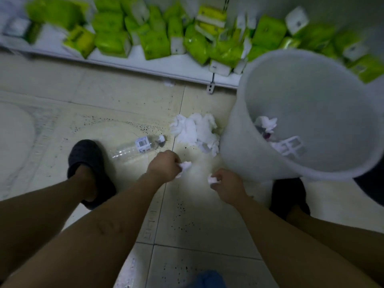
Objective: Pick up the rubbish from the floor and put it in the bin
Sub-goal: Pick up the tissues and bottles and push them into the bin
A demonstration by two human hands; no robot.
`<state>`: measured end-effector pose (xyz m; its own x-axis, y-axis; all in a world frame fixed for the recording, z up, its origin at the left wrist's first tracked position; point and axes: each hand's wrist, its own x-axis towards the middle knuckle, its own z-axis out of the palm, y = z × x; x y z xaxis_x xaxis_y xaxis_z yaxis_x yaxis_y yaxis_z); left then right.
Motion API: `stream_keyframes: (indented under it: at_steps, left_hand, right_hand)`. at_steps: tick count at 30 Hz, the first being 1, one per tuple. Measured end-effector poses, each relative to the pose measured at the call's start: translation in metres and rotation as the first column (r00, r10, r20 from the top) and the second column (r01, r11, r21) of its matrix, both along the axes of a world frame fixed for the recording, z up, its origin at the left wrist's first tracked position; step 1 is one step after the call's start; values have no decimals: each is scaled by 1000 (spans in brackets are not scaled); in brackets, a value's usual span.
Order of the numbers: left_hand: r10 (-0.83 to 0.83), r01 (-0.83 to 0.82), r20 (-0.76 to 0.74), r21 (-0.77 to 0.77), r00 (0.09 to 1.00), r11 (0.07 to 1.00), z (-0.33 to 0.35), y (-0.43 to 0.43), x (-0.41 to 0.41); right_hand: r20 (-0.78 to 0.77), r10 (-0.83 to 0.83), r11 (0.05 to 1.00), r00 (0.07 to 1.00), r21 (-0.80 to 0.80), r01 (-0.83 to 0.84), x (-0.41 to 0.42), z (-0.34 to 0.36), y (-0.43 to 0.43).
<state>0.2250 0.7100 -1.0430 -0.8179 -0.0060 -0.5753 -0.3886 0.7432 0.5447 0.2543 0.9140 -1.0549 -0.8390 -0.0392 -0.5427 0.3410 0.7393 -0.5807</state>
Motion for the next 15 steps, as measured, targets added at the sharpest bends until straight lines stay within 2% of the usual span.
stream_keyframes:
  at_steps: [5, 9, 12, 15]
  left_hand:
    - [54, -60, -166, -33, 985, 998, 75, 5, 10]
    - [82, -85, -304, 3, 949, 996, 128, 18, 22]
    - [81, -67, -367, 51, 927, 996, 159, 34, 29]
    - [57, -41, -409, 48, 911, 998, 181, 55, 27]
  right_hand:
    - [-67, 88, 995, 994, 43, -85, -6, 80, 10]
    - [-235, 179, 982, 955, 108, -157, -13, 148, 24]
    - [-361, 193, 977, 912, 153, -146, -20, 194, 42]
    - [-398, 182, 976, 899, 188, -114, -28, 225, 71]
